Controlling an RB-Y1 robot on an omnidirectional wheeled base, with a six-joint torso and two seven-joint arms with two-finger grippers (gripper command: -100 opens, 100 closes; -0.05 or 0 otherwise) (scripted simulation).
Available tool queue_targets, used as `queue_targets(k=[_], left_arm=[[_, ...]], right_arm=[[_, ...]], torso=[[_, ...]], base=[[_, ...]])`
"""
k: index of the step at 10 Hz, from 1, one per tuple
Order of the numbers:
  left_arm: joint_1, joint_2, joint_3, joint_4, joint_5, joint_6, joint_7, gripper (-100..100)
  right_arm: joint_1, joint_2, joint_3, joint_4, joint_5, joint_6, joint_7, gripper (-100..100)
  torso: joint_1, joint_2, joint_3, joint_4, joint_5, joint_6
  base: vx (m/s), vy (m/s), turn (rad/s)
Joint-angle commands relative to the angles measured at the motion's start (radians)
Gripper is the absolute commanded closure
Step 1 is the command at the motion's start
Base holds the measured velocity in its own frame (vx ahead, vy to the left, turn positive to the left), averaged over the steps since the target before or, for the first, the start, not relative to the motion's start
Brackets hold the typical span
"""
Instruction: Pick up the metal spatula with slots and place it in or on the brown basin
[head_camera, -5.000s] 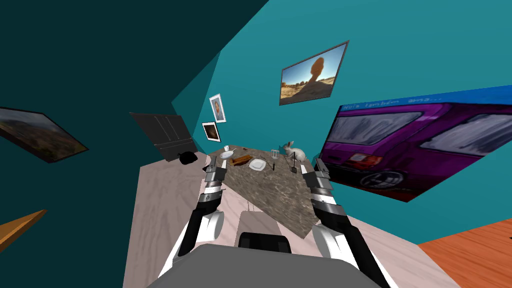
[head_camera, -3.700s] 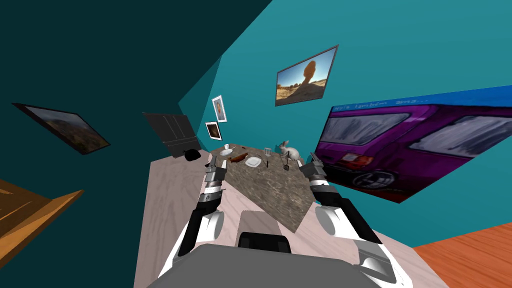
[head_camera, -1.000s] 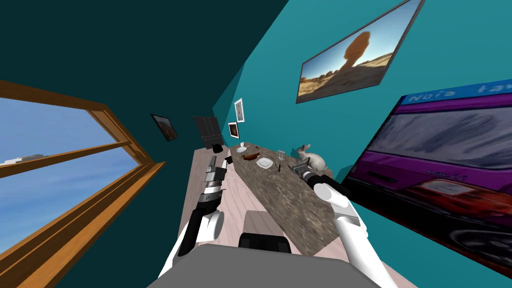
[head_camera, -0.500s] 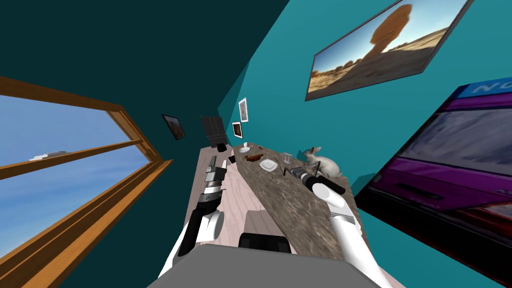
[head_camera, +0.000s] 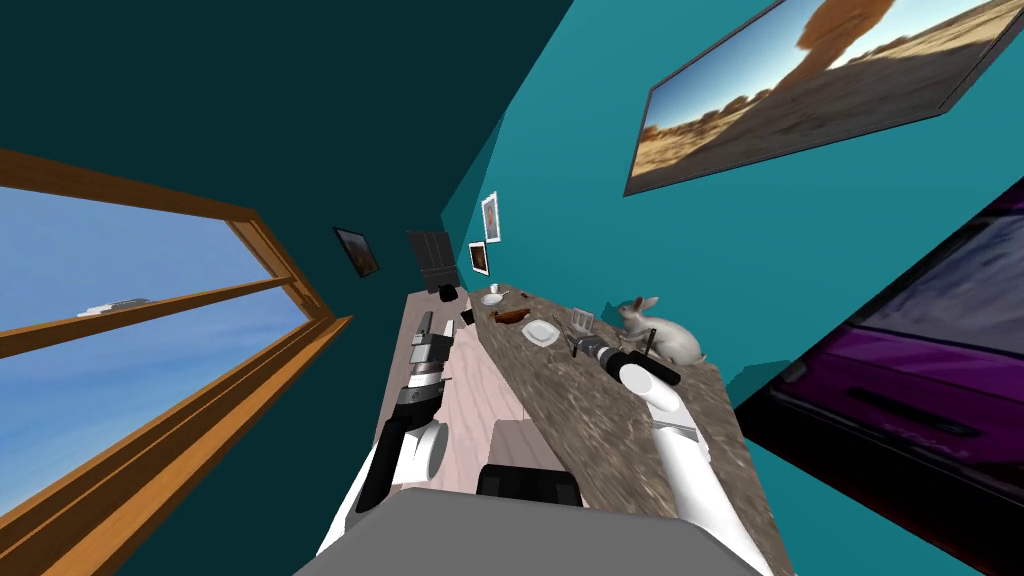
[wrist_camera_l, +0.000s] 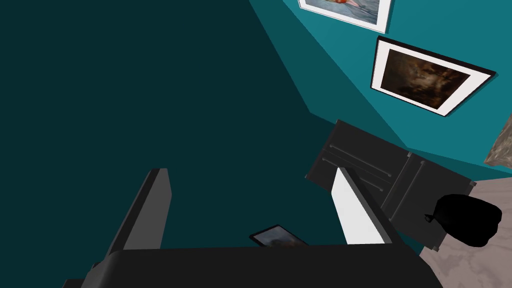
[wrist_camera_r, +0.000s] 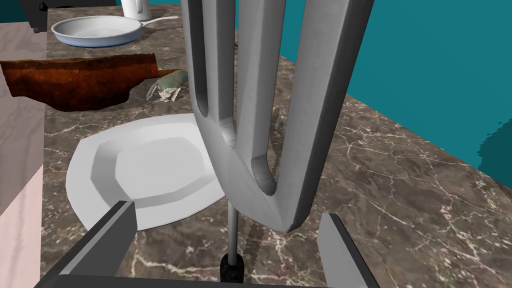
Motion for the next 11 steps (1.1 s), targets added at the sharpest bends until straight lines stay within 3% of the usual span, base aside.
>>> queue_targets(k=[1,8,9,10,11], left_arm=[[0.000,0.000,0.000,0.000,0.000,0.000,0.000,0],[0.000,0.000,0.000,0.000,0.000,0.000,0.000,0],[0.000,0.000,0.000,0.000,0.000,0.000,0.000,0],[0.000,0.000,0.000,0.000,0.000,0.000,0.000,0],[0.000,0.000,0.000,0.000,0.000,0.000,0.000,0]], right_arm=[[-0.030,-0.009,-0.012,0.047,0.005,-0.022,0.001,-100],[-0.164,-0.034,-0.060,0.218,0.048,-0.084,-0.009,-100],[-0.151,-0.030,-0.057,0.194,0.048,-0.073,-0.012,-100],[-0.152,-0.030,-0.057,0.196,0.050,-0.074,-0.013,100],[-0.152,-0.030,-0.057,0.196,0.050,-0.074,-0.013,100]], torso=[[0.000,0.000,0.000,0.000,0.000,0.000],[0.000,0.003,0.002,0.001,0.000,0.001],[0.000,0.003,0.002,0.001,0.000,0.000],[0.000,0.001,0.001,0.001,0.000,0.001],[0.001,0.000,0.000,0.000,0.000,0.001]], base=[[-0.069,-0.026,0.123],[-0.058,-0.009,0.090],[-0.027,-0.006,0.017],[0.000,0.000,0.000],[0.000,0.000,0.000]])
